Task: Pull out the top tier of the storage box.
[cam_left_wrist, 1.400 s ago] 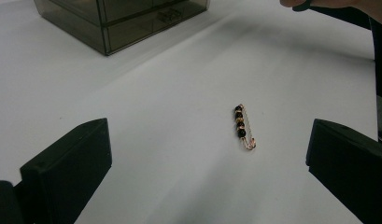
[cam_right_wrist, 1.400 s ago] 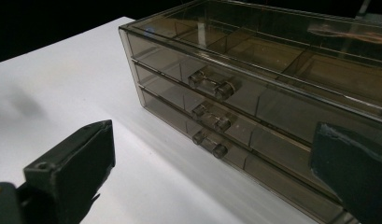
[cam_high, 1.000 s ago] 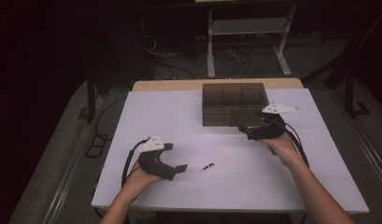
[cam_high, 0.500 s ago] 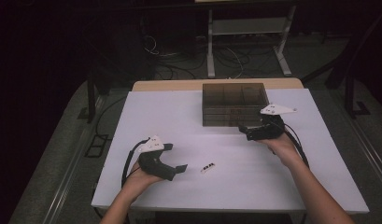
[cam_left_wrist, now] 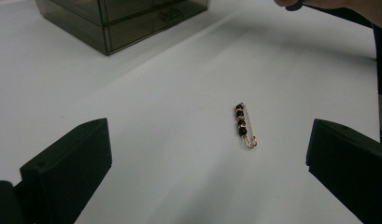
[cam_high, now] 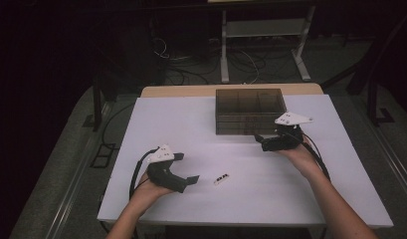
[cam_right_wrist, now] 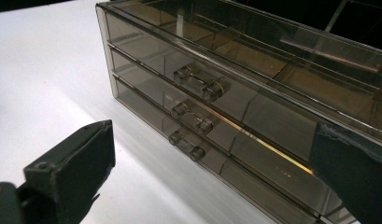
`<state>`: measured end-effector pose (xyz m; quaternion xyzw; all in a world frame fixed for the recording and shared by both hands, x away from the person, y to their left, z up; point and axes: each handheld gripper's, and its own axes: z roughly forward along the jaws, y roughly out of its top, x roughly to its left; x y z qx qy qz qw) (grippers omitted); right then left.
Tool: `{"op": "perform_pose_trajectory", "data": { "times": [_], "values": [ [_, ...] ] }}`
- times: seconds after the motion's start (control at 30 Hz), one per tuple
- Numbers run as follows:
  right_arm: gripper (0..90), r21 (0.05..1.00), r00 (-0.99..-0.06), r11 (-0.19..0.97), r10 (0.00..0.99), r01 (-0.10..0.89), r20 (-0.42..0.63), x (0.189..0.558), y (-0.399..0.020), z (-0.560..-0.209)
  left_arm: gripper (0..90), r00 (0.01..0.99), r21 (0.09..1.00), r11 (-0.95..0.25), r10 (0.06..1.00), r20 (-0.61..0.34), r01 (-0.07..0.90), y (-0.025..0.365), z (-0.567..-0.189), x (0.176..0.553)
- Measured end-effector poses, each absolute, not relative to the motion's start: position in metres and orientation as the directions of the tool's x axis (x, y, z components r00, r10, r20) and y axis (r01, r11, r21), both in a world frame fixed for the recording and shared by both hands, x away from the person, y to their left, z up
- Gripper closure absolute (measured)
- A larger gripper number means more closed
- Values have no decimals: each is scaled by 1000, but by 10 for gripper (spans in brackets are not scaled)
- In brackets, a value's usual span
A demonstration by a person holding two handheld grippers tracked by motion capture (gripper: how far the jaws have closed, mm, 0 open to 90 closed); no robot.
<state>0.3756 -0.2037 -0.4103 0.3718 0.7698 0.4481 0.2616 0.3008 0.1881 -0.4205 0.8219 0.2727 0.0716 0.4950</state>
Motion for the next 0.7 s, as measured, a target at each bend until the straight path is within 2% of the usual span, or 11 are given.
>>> {"op": "perform_pose_trajectory", "data": {
  "times": [0.7],
  "values": [
    [0, 852, -569, 444, 791, 279, -225, 372, -199, -411, 0, 841, 851, -364, 519, -151, 377, 188, -422, 301]
  ]
}}
